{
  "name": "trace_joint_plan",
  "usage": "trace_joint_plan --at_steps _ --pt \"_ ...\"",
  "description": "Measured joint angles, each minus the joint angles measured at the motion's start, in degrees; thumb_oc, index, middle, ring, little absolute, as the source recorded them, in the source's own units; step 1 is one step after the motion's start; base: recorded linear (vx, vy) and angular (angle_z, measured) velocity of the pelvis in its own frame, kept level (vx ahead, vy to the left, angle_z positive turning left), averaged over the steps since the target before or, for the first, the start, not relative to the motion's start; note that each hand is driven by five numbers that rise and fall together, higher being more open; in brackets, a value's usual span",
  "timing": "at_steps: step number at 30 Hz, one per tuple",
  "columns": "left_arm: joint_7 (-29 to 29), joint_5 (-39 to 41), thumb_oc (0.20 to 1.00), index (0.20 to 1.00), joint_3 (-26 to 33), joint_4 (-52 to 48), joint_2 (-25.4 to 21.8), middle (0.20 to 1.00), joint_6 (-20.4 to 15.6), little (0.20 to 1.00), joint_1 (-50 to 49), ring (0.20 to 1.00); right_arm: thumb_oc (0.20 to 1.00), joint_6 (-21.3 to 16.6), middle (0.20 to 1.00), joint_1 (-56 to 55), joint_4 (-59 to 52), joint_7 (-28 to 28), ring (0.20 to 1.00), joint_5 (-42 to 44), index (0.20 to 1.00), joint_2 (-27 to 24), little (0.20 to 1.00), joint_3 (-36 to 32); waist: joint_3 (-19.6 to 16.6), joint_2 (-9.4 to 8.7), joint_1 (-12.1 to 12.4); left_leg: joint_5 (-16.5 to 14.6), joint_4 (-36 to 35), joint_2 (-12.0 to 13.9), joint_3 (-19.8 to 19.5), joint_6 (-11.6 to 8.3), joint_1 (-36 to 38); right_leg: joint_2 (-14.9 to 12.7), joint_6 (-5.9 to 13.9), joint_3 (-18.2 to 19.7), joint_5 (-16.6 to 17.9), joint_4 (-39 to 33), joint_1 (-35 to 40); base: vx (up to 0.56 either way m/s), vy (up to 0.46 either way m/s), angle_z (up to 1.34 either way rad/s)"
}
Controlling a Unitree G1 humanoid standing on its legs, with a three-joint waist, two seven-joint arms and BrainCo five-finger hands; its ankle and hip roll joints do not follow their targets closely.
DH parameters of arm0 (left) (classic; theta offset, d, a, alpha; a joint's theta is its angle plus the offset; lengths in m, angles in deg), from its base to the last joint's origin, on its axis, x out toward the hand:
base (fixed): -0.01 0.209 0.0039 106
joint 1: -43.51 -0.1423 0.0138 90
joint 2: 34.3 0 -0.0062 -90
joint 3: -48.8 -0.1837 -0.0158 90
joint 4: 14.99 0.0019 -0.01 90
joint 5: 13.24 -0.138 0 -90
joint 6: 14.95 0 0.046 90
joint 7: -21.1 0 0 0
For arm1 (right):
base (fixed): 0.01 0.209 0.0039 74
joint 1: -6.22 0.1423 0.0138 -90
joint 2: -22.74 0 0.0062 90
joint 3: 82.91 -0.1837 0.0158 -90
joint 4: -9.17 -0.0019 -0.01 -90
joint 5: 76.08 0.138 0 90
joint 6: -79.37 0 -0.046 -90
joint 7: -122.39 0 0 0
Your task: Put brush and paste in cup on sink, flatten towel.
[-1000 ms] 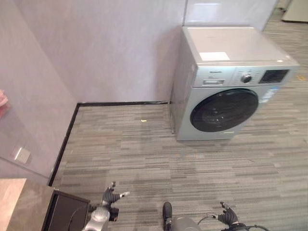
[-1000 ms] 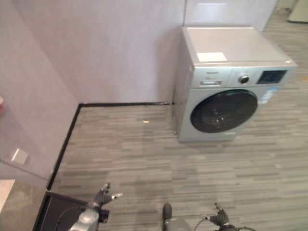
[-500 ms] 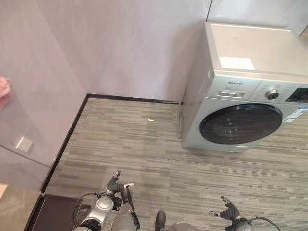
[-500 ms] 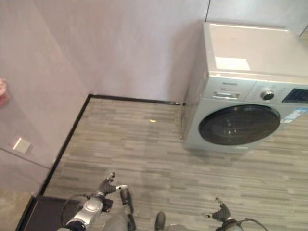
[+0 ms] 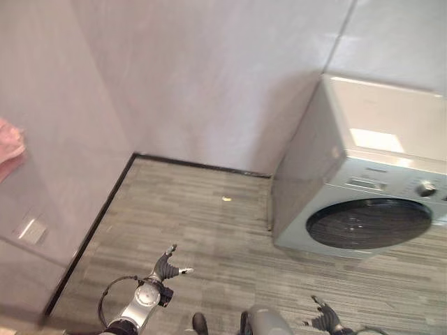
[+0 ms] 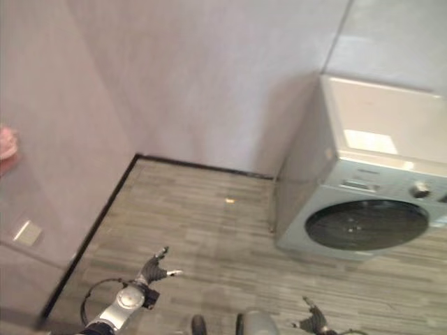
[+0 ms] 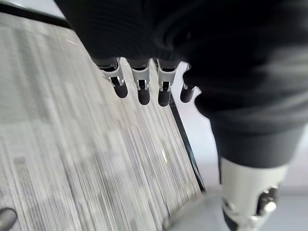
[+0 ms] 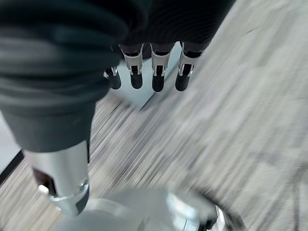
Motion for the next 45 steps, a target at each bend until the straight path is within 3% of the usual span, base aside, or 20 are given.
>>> trace_joint_plan --at_steps 1,2,4,6,9,10,12,14,17,18,19,22,26,30,31,32,36,38,39,45 --pt "-0.03 -0.14 1.0 1.0 -0.06 2.18 -0.06 1.0 -0.04 1.0 0.61 1.0 1.0 -0.01 1.0 -0.17 0.1 -0.03 1.0 0.19 1.0 0.12 1.0 0.64 -0.03 -0.32 -0.79 -0.44 0.67 -0.56 -3.86 0.22 0.09 1.03 1.83 8.23 3.19 -8.47 0.92 0.32 -0.126 1.6" --pt "0.04 -1.16 1.0 1.0 -0.11 2.91 -0.13 1.0 -0.05 1.0 0.58 1.0 1.0 -0.12 1.0 0.01 0.55 0.05 1.0 0.24 1.0 0.43 1.0 0.57 0.05 -1.3 -0.83 -0.69 0.15 -1.11 -6.62 0.04 1.41 0.43 2.1 11.32 7.32 -12.49 1.03 0.33 -0.126 1.58" --pt "0.09 -1.81 1.0 1.0 -0.08 3.26 -0.56 1.0 -0.01 1.0 -0.43 1.0 1.0 0.08 1.0 0.43 0.85 0.05 1.0 0.16 1.0 0.89 1.0 0.68 -0.64 -2.73 -0.19 -1.97 0.44 -1.71 -10.22 -1.11 2.49 -0.7 2.54 12.02 10.62 -14.25 1.72 0.2 -0.146 1.08" --pt "0.16 -2.22 1.0 1.0 0.03 2.77 -1.63 1.0 -0.17 1.0 -2.89 1.0 1.0 -0.02 1.0 -0.36 1.54 0.2 1.0 -0.26 1.0 2.35 1.0 1.12 -3.62 -6.1 0.83 -3.84 0.21 -2.29 -14.84 -2.23 3.62 -2.17 0.85 9.93 14.75 -14.65 3.7 0.21 -0.241 1.33" --pt "0.11 -2.24 1.0 1.0 -0.42 2.62 -1.15 1.0 -0.15 1.0 -4.63 1.0 1.0 0.03 1.0 2.21 4.4 0.86 1.0 -1.65 1.0 1.81 1.0 1.77 -3.87 -4.16 3.07 -5.66 3.37 2.08 -15.93 -4.27 2.91 0.84 -1.96 4.09 14.7 -15.08 6.43 0.19 -0.302 1.03" --pt "0.12 -2.11 1.0 1.0 -0.05 2.39 -1.06 1.0 -0.15 1.0 -4.94 1.0 1.0 -0.26 1.0 2.82 4.88 1.3 1.0 -2.5 1.0 1.21 1.0 1.68 -3.64 -3.89 3.07 -4.69 6.29 2.77 -15.93 -6.51 0.83 0.86 -3.46 -0.07 14.74 -16.15 8.13 0.11 -0.257 1.26" --pt "0.17 -2.04 1.0 1.0 -0.02 1.9 -1.23 1.0 -0.17 1.0 -3.97 1.0 1.0 -0.28 1.0 3.01 6.04 1.31 1.0 -2.51 1.0 0.28 1.0 1.64 -3.8 -4.24 3.25 -3.48 9.05 2.96 -15.9 -8.2 -2.07 0.73 -4.47 -3.72 13.5 -16.65 8.58 0.08 -0.19 1.22" --pt "0.21 -1.93 1.0 1.0 0.84 2.31 -1.33 1.0 -0.06 1.0 -3.91 1.0 1.0 -0.23 1.0 4.12 5.09 1.19 1.0 -2.49 1.0 -1.23 1.0 0.49 -3.1 -4.09 3.7 -1.84 10.24 4.02 -13.6 -9.72 -3.4 1.16 -5.91 -7.65 12.69 -17.69 10.02 0.1 -0.182 0.92" --pt "0.15 -1.5 1.0 1.0 2.16 2.25 -1.47 1.0 -0.07 1.0 -4.56 1.0 1.0 -0.38 1.0 4.7 2.55 0.93 1.0 -2.36 1.0 -2.57 1.0 -2.02 -2.49 -4.04 4.15 0.28 11.51 5.11 -8.44 -10.66 -3.99 1.93 -6.8 -9.6 11.41 -18.9 12.09 0.09 -0.176 0.48" --pt "0.13 -1.04 1.0 1.0 3.43 2.27 -1.48 1.0 -0.07 1.0 -4.32 1.0 1.0 -0.37 1.0 4.33 0.88 0.84 1.0 -2.27 1.0 -2.8 1.0 -2.54 -1.99 -4.58 3.83 1.56 13.88 5.3 -6.47 -12.23 -5.68 1.84 -6.85 -10.11 10.86 -19.0 12.28 0.02 -0.069 0.3" --pt "0.23 -0.91 1.0 1.0 4.0 2.22 -1.59 1.0 -0.08 1.0 -4.21 1.0 1.0 -0.41 1.0 4.16 0.19 0.74 1.0 -2.27 1.0 -2.89 1.0 -2.53 -1.78 -5.08 3.65 2.55 14.51 5.34 -5.33 -12.31 -6.43 1.84 -7.03 -10.46 10.73 -19.03 12.39 0.08 -0.083 0.43" --pt "0.12 -0.52 1.0 1.0 4.0 2.38 -1.51 1.0 -0.04 1.0 -3.76 1.0 1.0 -0.34 1.0 2.69 -1.76 0.03 1.0 -2.28 1.0 -3.26 1.0 -2.02 -1.65 -5.15 1.52 1.97 13.6 7.89 7.61 -10.14 -7.03 2.02 -8.07 -14.88 9.88 -20.32 12.44 0.07 0.0 0.56" --pt "0.2 -0.3 1.0 1.0 3.97 2.52 -1.26 1.0 -0.08 1.0 -3.25 1.0 1.0 -0.17 1.0 1.09 -1.44 -0.01 1.0 -2.44 1.0 -3.09 1.0 -1.76 -1.45 -4.52 0.98 1.81 5.06 7.44 13.1 -10.22 -6.21 2.28 -8.16 -17.46 9.56 -21.45 12.27 0.15 0.063 0.53" --pt "0.26 0.19 1.0 1.0 3.86 5.07 -0.68 1.0 0.0 1.0 -2.74 1.0 1.0 0.09 1.0 1.78 -0.3 0.01 1.0 -2.95 1.0 -2.12 1.0 0.81 -1.11 -5.09 1.17 5.75 -2.67 11.22 17.63 -14.96 -9.5 2.48 -6.08 -17.13 7.55 -23.14 13.64 0.29 0.117 0.29" --pt "0.35 0.18 1.0 1.0 3.83 6.04 -0.49 1.0 0.02 1.0 -3.22 1.0 1.0 0.1 1.0 2.43 1.53 0.04 1.0 -3.85 1.0 -1.73 1.0 2.23 -1.32 -4.63 1.65 7.5 -3.13 13.36 17.6 -16.8 -10.66 3.23 -4.32 -17.09 5.86 -23.13 14.33 0.29 0.173 -0.14" --pt "0.39 0.16 1.0 1.0 3.85 6.13 -0.45 1.0 0.05 1.0 -4.02 1.0 1.0 0.1 1.0 2.75 2.04 0.01 1.0 -4.62 1.0 -1.52 1.0 2.39 -1.66 -4.12 2.28 8.8 -3.14 14.73 17.77 -16.91 -10.91 3.61 -4.1 -16.86 5.56 -23.14 15.08 0.33 0.173 -0.21" --pt "0.41 0.15 1.0 1.0 4.0 7.52 -0.34 1.0 0.16 1.0 -5.73 1.0 1.0 0.17 1.0 4.02 5.15 -0.07 1.0 -4.74 1.0 -0.91 1.0 1.93 -3.72 -2.04 3.5 9.48 -3.18 14.24 15.59 -15.94 -7.82 4.07 -4.33 -13.06 6.21 -21.99 16.98 0.38 0.249 -0.47" --pt "0.45 0.36 1.0 1.0 4.14 7.85 0.04 1.0 0.15 1.0 -6.0 1.0 1.0 0.27 1.0 2.78 5.21 -0.04 1.0 -4.67 1.0 -1.45 1.0 1.29 -5.4 0.32 3.57 8.82 -3.14 12.88 14.7 -14.74 -6.36 3.89 -5.26 -11.58 5.95 -20.18 17.17 0.34 0.304 -0.5" --pt "0.53 0.64 1.0 1.0 4.34 7.58 0.11 1.0 0.1 1.0 -6.07 1.0 1.0 0.38 1.0 1.84 5.37 -0.05 1.0 -4.6 1.0 -1.15 1.0 0.45 -6.27 1.53 3.66 7.92 -3.1 11.75 15.29 -9.6 -5.46 2.76 -4.95 -10.62 4.94 -17.57 16.75 0.13 0.172 -0.35" --pt "1.3 1.09 1.0 1.0 5.73 5.09 -1.18 1.0 -0.13 1.0 -2.84 1.0 1.0 0.81 1.0 1.56 2.48 0.09 1.0 -4.7 1.0 0.12 1.0 1.86 -5.55 -1.74 3.28 2.26 0.99 3.68 16.12 -3.27 -6.15 -8.02 -0.09 -7.68 -1.11 1.31 8.59 0.16 0.224 0.09"
